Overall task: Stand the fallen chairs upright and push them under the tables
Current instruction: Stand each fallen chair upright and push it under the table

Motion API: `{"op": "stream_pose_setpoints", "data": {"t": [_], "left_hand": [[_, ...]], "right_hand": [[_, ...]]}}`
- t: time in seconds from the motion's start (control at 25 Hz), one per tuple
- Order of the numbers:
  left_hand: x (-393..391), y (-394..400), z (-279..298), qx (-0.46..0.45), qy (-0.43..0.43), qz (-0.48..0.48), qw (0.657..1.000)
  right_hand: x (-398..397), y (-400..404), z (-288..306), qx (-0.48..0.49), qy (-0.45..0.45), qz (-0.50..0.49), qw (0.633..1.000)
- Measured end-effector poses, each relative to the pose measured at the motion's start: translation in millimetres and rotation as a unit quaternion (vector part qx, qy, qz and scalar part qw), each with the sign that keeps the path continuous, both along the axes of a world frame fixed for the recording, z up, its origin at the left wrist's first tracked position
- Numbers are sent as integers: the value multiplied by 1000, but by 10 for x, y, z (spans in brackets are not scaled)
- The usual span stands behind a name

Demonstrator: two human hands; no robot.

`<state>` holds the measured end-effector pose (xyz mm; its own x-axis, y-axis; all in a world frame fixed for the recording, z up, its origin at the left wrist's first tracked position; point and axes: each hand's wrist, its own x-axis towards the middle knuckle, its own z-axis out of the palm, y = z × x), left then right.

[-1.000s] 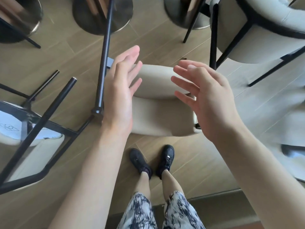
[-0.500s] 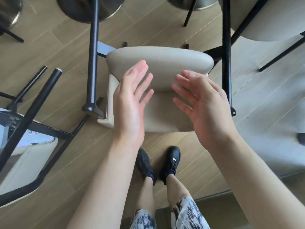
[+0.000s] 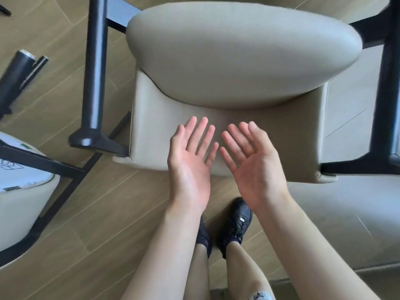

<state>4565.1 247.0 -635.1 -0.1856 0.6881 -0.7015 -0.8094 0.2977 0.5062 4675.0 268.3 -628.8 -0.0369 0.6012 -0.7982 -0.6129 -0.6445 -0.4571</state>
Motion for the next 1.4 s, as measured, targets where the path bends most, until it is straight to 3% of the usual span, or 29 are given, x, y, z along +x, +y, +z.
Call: {"op": "stream_pose_setpoints", "data": {"t": [0.28, 0.52, 0.72, 0.96, 1.16, 1.4], "left_hand": [[79, -53, -1392, -59, -23, 46, 997], [284, -374, -2656, -226, -10, 120, 967], [370, -586, -3401, -366, -4, 152, 918], [423, -603, -4023, -379, 30, 156, 912], [322, -779, -4363, -273, 59, 71, 957], [110, -817, -4248, -271, 38, 45, 961]], "right_hand": [[152, -129, -1517, -47, -23, 3, 999], [227, -511, -2832, -220, -15, 39, 975], [405, -715, -3586, -319, -57, -35, 945], [405, -771, -4108, -241, -50, -130, 960], [352, -844, -4317, -204, -103, -150, 962], [574, -824, -4137, -215, -70, -130, 966]]}}
